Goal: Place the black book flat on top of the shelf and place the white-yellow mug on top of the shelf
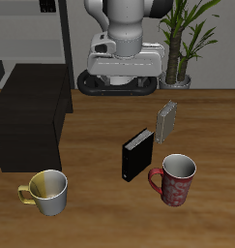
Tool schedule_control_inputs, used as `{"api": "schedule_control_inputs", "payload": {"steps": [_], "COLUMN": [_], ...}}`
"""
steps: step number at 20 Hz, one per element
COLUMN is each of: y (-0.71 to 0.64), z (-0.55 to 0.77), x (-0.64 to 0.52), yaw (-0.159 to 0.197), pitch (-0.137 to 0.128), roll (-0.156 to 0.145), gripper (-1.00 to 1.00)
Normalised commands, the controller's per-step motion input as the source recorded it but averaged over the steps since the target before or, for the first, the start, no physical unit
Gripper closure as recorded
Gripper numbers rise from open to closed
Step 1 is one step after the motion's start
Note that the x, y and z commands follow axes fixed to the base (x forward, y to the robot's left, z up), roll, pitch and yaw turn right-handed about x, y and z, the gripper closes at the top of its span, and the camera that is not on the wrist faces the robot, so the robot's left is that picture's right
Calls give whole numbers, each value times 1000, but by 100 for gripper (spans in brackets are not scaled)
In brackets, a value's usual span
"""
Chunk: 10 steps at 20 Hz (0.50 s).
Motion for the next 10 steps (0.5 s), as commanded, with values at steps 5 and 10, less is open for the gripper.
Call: {"api": "schedule_control_inputs", "payload": {"steps": [5,10], "y": [36,75], "z": [-61,-131], "x": [309,280], "yaw": [-38,-38], "pitch": [2,10], "roll": [13,21], "gripper": [-100,-100]}}
